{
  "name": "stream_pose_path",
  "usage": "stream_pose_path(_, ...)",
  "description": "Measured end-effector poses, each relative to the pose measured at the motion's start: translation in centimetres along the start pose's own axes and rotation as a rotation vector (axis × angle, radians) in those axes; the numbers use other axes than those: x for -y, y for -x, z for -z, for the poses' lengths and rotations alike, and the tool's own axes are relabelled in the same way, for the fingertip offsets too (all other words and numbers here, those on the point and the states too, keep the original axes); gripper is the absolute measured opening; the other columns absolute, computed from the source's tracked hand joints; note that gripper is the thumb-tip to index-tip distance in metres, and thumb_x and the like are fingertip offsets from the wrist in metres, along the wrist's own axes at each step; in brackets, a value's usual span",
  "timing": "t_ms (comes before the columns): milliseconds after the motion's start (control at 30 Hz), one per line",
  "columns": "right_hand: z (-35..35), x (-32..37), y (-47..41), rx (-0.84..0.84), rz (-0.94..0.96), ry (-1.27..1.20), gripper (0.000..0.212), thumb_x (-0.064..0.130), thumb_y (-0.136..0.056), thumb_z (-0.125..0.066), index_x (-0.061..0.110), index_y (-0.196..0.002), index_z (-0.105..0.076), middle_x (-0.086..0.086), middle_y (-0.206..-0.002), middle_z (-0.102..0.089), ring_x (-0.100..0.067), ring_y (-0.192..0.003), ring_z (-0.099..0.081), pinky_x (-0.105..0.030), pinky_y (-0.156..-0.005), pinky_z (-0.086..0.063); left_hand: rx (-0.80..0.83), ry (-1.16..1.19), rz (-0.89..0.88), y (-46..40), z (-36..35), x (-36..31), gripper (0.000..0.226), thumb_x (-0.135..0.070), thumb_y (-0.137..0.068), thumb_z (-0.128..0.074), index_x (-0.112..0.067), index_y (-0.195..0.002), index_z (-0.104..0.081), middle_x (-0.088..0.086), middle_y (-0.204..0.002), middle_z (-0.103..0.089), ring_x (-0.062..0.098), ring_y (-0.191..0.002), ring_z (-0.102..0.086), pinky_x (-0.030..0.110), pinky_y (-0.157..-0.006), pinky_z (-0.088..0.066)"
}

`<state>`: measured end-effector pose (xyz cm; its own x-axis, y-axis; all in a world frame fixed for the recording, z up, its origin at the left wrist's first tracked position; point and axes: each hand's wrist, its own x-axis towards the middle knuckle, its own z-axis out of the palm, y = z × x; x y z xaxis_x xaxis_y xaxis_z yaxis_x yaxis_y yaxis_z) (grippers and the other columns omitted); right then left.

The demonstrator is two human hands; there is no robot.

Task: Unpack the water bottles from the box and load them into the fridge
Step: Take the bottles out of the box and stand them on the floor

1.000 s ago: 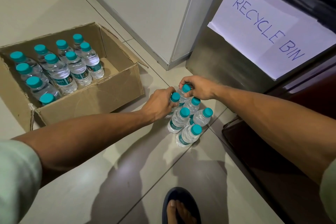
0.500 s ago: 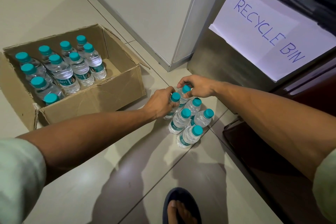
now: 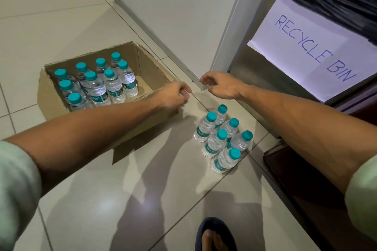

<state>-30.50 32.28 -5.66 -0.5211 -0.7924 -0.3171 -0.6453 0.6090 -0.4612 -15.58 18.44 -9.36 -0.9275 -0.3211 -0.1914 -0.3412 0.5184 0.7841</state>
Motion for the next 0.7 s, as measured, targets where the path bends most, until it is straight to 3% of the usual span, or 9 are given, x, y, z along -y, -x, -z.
stream_pose_path(167,-0.4,4.3,-1.8,-0.099,0.131,-0.028,0.045,0.004,-0.094,-0.055,0.021,-0.135,-0.056,0.000,-0.134,-0.061,-0.013,-0.120,-0.056,-0.025,-0.100,-0.045,-0.227,0.012,-0.003,0.5,5.7,1.6,0.022,-0.006,-0.094,-0.058,-0.012,-0.113,-0.065,0.002,-0.103,-0.067,0.016,-0.098,-0.064,0.029,-0.092,-0.053)
stream_pose_path(333,-1.5,9.0,-3.6,-0.121,0.248,-0.083,0.041,0.009,-0.095,-0.056,0.021,-0.134,-0.057,0.001,-0.131,-0.062,-0.014,-0.115,-0.059,-0.026,-0.098,-0.049,-0.439,0.002,0.052,1.8,10.8,4.4,0.030,0.006,-0.090,-0.056,-0.014,-0.111,-0.064,-0.001,-0.103,-0.065,0.011,-0.095,-0.060,0.012,-0.078,-0.047)
stream_pose_path(467,-2.8,12.4,-4.9,-0.086,0.318,-0.077,0.044,0.005,-0.096,-0.054,0.019,-0.138,-0.055,0.001,-0.135,-0.060,-0.010,-0.118,-0.055,-0.020,-0.097,-0.043,-0.557,-0.045,0.126,3.4,14.0,6.7,0.029,0.003,-0.090,-0.060,-0.010,-0.116,-0.065,0.003,-0.107,-0.067,0.013,-0.099,-0.062,0.021,-0.086,-0.048)
stream_pose_path(567,-3.7,14.7,-6.0,-0.064,0.347,-0.073,0.045,0.005,-0.096,-0.056,0.020,-0.139,-0.054,0.001,-0.138,-0.059,-0.012,-0.124,-0.055,-0.023,-0.104,-0.043,-0.589,-0.091,0.163,4.6,15.3,8.2,0.029,0.002,-0.089,-0.062,-0.011,-0.116,-0.064,0.002,-0.109,-0.067,0.014,-0.100,-0.061,0.022,-0.087,-0.048)
stream_pose_path(700,-5.1,17.3,-7.2,-0.046,0.393,-0.062,0.046,0.007,-0.095,-0.058,0.019,-0.139,-0.053,-0.001,-0.137,-0.060,-0.011,-0.120,-0.056,-0.025,-0.103,-0.046,-0.581,-0.216,0.219,5.9,16.5,10.0,0.034,-0.002,-0.087,-0.066,-0.014,-0.118,-0.062,0.004,-0.117,-0.064,0.019,-0.106,-0.059,0.032,-0.093,-0.051)
